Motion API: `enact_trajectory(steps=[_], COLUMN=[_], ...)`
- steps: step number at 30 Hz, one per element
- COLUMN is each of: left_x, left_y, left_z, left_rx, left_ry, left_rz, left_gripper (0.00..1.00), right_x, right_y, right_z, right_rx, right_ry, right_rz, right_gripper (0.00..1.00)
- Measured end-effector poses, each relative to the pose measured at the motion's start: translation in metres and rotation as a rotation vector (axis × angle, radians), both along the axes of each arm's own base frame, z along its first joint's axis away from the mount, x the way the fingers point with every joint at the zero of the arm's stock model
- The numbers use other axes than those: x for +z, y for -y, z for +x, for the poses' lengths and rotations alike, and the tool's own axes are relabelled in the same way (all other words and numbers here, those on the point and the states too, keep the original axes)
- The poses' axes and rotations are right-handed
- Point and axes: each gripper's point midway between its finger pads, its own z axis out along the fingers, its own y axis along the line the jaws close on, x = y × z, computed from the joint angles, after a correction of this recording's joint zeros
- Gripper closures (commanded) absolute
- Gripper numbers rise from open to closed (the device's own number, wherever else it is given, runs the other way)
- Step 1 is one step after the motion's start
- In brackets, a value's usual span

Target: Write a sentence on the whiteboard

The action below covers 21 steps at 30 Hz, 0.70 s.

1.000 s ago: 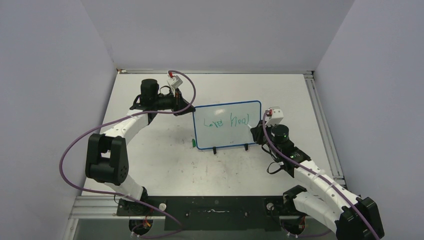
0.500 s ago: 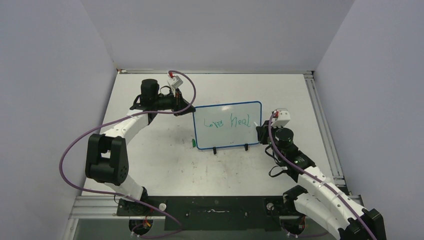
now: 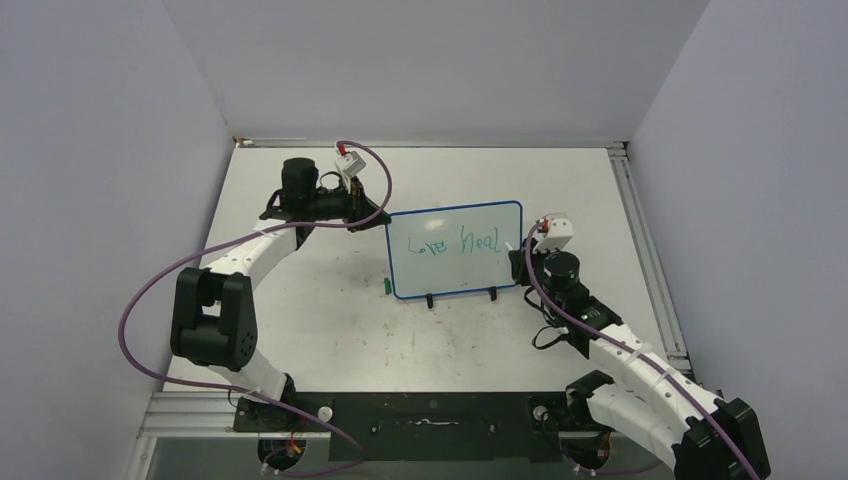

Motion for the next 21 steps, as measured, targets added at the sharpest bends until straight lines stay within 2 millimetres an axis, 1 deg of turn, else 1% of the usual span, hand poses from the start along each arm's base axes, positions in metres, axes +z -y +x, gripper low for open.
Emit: enact_trajectory(steps=[5, 11, 15, 21], left_x=[0.0, 0.0, 0.0, 0.0], left_y=[0.0, 0.0, 0.0, 0.0], left_z=[0.0, 0.0, 0.0, 0.0], left_rx=[0.0, 0.0, 0.0, 0.0], left_ry=[0.0, -0.001, -0.002, -0.003], left_rz=[0.0, 0.0, 0.0, 0.001], left_gripper=[1.0, 1.0, 1.0, 1.0], right_x=[-0.001, -0.004, -0.007, -0.01], right_y=[-0.005, -0.011, -0.008, 0.002], right_z=[0.0, -0.005, -0.009, -0.01], right_rx=[0.015, 0.035, 0.025, -0.03], right_ry=[-0.001, -0.016, -0.031, -0.044], right_rz=[0.003, 0.002, -0.005, -0.017], right_gripper=[0.95, 0.95, 0.95, 0.95])
